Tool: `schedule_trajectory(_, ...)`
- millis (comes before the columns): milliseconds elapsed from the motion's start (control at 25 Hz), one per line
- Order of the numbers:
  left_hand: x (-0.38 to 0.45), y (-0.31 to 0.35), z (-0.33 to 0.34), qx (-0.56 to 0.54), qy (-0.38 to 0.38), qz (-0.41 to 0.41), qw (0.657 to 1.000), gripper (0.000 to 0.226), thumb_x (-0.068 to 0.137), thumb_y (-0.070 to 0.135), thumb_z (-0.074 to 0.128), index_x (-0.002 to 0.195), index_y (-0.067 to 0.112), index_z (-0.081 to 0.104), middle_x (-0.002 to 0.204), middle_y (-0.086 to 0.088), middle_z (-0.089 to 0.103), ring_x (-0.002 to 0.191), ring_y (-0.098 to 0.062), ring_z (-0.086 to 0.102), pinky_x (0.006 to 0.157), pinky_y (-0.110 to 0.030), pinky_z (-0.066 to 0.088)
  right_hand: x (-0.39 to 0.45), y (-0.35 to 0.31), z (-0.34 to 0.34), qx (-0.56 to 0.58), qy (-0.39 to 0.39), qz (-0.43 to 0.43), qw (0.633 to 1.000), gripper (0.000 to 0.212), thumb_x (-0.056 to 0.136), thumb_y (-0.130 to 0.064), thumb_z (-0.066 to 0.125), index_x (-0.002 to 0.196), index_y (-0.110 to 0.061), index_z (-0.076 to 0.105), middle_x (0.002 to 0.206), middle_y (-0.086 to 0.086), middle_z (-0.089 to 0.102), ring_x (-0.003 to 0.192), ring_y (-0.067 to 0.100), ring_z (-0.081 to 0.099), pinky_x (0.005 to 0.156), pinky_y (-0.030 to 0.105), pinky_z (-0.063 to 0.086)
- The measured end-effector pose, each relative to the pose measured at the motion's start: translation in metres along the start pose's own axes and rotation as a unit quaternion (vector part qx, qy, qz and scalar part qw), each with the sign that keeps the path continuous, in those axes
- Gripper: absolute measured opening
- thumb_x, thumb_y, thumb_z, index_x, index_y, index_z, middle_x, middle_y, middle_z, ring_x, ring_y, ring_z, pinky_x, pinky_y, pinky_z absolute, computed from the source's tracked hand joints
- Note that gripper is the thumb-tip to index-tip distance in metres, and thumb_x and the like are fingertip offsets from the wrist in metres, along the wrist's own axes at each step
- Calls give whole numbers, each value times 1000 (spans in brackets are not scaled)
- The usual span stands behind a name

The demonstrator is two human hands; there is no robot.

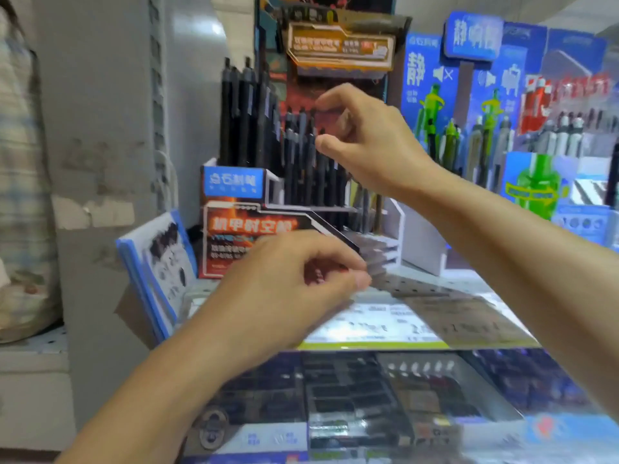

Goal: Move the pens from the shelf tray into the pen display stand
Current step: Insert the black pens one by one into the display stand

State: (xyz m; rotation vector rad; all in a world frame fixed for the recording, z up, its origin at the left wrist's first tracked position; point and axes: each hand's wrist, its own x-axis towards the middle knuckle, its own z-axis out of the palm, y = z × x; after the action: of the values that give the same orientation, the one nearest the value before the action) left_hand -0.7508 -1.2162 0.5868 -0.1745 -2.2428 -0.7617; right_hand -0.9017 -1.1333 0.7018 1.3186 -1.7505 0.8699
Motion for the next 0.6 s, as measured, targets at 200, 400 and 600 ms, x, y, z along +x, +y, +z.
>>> schedule_trajectory(200, 23, 32, 40, -40, 50, 30, 997, 9, 88, 40, 70, 90, 33, 76, 73, 10, 68, 64, -4, 59, 59, -15, 46, -39, 25, -51, 2, 30, 18, 999, 29, 91, -20, 64, 120, -16, 63, 75, -7, 61, 69, 6, 52, 74, 22, 42)
schedule_trajectory(400, 68, 99, 122, -81, 84, 56, 992, 11, 90, 36, 71, 90, 25, 75, 74, -5, 69, 63, -11, 59, 67, -36, 52, -92, 75, -148, -25, 78, 24, 996, 21, 91, -16, 63, 111, -11, 69, 80, -3, 67, 71, 11, 59, 80, 28, 49)
schedule_trajectory(600, 120, 205, 263, -136, 142, 100, 975, 6, 93, 32, 68, 92, 27, 71, 75, 2, 70, 65, -4, 57, 70, -36, 58, -182, 169, -288, -48, 171, 36, 983, 12, 90, -8, 60, 95, -2, 69, 81, 5, 71, 71, 18, 63, 71, 28, 48)
